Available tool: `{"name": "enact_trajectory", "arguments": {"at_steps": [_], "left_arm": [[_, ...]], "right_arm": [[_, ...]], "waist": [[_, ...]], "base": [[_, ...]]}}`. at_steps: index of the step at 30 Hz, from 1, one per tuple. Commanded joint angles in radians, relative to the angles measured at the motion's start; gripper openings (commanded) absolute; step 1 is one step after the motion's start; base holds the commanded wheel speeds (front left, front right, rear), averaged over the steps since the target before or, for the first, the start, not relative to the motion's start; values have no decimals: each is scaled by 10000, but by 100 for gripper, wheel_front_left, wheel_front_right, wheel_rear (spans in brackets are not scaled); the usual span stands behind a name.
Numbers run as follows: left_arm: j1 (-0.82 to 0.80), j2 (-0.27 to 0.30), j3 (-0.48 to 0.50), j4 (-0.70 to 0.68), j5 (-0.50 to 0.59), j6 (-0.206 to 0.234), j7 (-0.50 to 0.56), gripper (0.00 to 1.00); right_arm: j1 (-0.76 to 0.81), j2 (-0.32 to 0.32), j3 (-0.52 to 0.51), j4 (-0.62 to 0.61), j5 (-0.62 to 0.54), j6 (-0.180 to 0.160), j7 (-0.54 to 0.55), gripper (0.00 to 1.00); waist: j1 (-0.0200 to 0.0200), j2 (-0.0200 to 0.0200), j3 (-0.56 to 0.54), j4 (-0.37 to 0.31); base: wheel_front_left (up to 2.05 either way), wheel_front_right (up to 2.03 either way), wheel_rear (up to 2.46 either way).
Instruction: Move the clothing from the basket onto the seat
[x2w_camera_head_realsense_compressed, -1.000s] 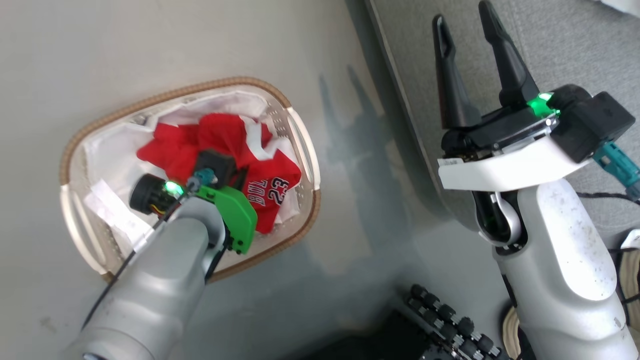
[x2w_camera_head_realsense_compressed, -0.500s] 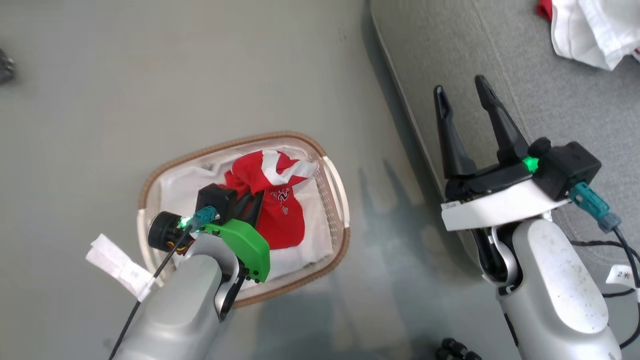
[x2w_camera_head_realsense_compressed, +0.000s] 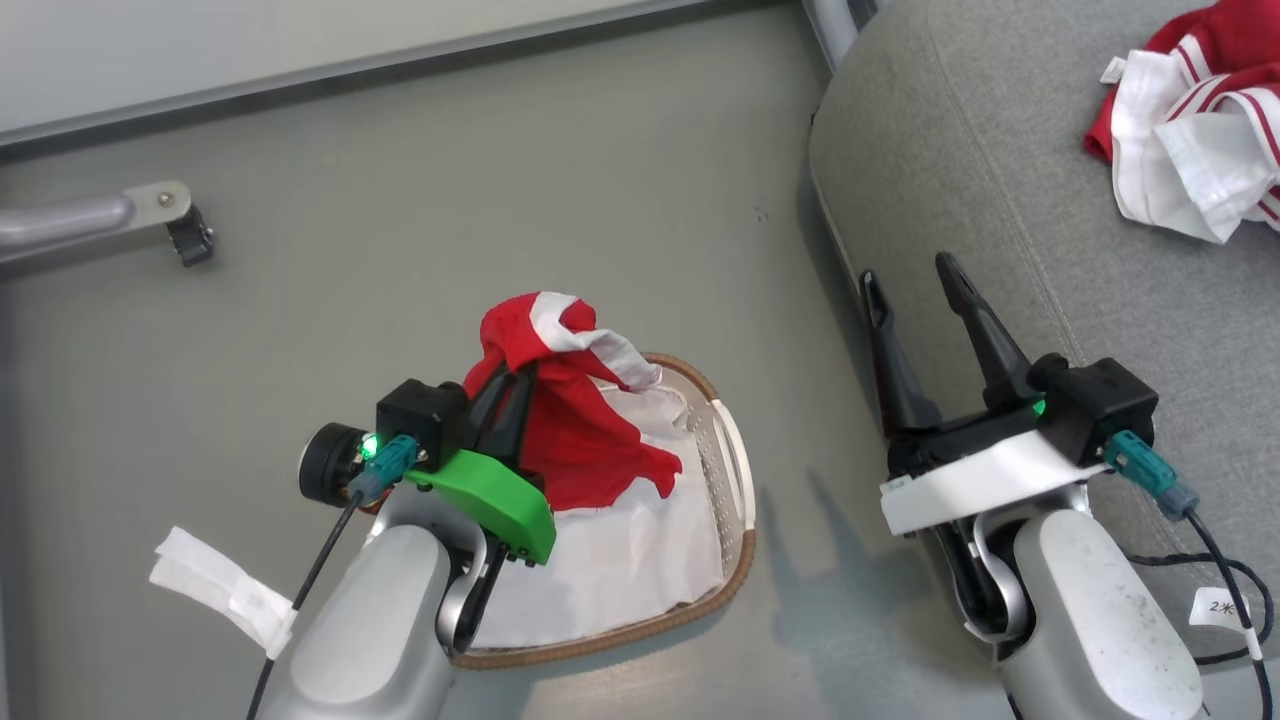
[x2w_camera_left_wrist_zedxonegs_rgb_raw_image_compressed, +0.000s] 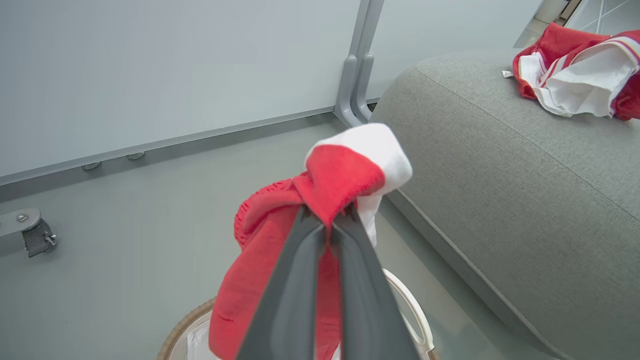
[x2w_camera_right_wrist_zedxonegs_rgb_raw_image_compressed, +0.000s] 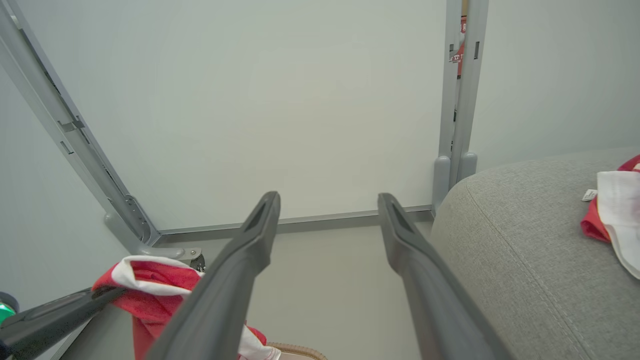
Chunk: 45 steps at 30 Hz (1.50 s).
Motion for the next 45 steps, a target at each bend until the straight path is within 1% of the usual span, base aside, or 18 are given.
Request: {"name": "enact_trajectory", "arguments": {"at_steps": [1,5,11,14,21,26,33,35,39,41,45], "left_arm": [[207,-13,165,-262,83,-26,-34,0],[299,-95,431,-1076,228,-33,-36,0],[47,-122,541,-2299,328,-36,-37,0],[-112,-34,528,-2833,367,-37,-36,0],[-345,125,414,-3606,258,-38,-36,0],[-399,158,432,-3941,145,-38,-36,0],[-144,162,415,-3994,108,-39,-36,0],[-113,145,408,-3994,91,-39,-36,0],[-129,110,396,-4017,92,-39,-36,0],[-145,63,370,-4019,83,-39,-36,0],[-157,8,302,-4056,61,-39,-36,0]], "right_arm": [[227,-43,17,73,-92,-14,-10,100],[479,-44,120,190,-122,-14,-9,100],[775,-41,175,279,-152,-14,-9,100],[901,-41,217,329,-139,-14,-9,100],[1085,-43,248,427,-62,-14,-9,100],[1155,-43,301,463,-30,-14,-9,100],[1239,-41,355,483,30,-14,-9,100],[1203,-38,469,489,-136,-14,-9,100],[994,-40,871,446,-335,-14,-9,100],[721,-41,1317,528,-450,-14,-9,100],[285,-43,1788,721,-515,-14,-9,100]], "waist": [[1,0,-661,456],[1,0,-1001,582],[1,0,-1344,730],[1,0,-1432,751],[1,0,-1685,761],[1,0,-1840,728],[1,0,-1864,654],[1,0,-1840,653],[1,0,-1777,682],[1,0,-1729,732],[1,0,-1655,834]], "base": [[0,0,0],[0,0,0],[0,0,0],[0,0,0],[0,0,0],[0,0,0],[0,0,0],[0,0,0],[0,0,0],[0,0,0],[0,0,0]]}}
